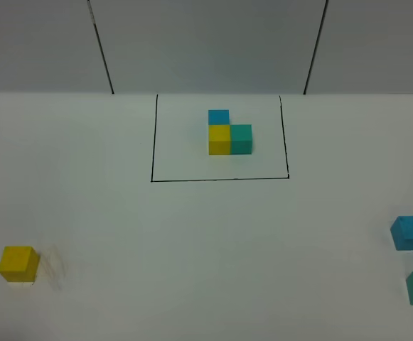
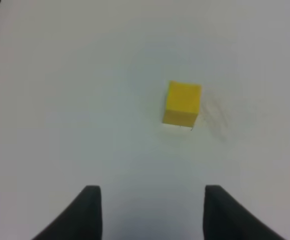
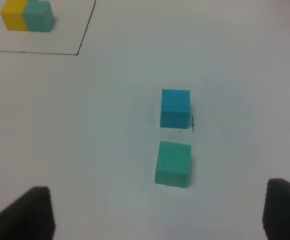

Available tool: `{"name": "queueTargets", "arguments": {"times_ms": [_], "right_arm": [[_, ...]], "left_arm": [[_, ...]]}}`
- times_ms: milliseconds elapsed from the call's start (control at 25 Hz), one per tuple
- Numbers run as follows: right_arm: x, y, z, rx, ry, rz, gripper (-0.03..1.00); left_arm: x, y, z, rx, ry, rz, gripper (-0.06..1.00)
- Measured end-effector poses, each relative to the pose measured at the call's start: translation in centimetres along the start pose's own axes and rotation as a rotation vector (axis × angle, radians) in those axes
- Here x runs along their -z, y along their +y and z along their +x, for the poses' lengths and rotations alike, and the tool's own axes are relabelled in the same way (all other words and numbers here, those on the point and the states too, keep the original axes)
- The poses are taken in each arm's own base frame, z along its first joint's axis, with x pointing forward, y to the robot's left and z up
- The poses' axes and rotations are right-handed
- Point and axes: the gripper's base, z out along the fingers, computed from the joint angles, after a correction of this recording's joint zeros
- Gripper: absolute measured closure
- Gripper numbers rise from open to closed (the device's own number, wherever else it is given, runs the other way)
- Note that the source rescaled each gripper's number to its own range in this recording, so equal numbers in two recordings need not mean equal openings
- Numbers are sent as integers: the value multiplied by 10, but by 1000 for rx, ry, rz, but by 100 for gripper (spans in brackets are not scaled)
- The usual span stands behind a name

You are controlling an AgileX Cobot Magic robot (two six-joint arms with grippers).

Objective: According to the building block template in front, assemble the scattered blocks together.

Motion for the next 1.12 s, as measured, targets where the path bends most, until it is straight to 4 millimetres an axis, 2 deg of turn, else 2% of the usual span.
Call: {"name": "queueTargets", "arguments": {"times_ms": [160,320,440,520,680,920,1120], "right_arm": [[0,0,0,1,0,0,25],[0,0,0,1,0,0,25],[0,0,0,1,0,0,25],[0,0,0,0,0,0,25],[0,0,0,0,0,0,25],[0,0,0,0,0,0,25],[0,0,0,0,0,0,25]], "left_arm": [[-14,-4,-34,11,70,15,50],[-38,-6,-65,11,178,7,24],[-62,-8,-84,11,274,1,12],[-78,-8,-92,12,316,-3,9],[-122,-9,-100,11,390,-8,8],[-176,-17,-96,10,500,72,9],[-207,-25,-89,34,555,154,10]]}}
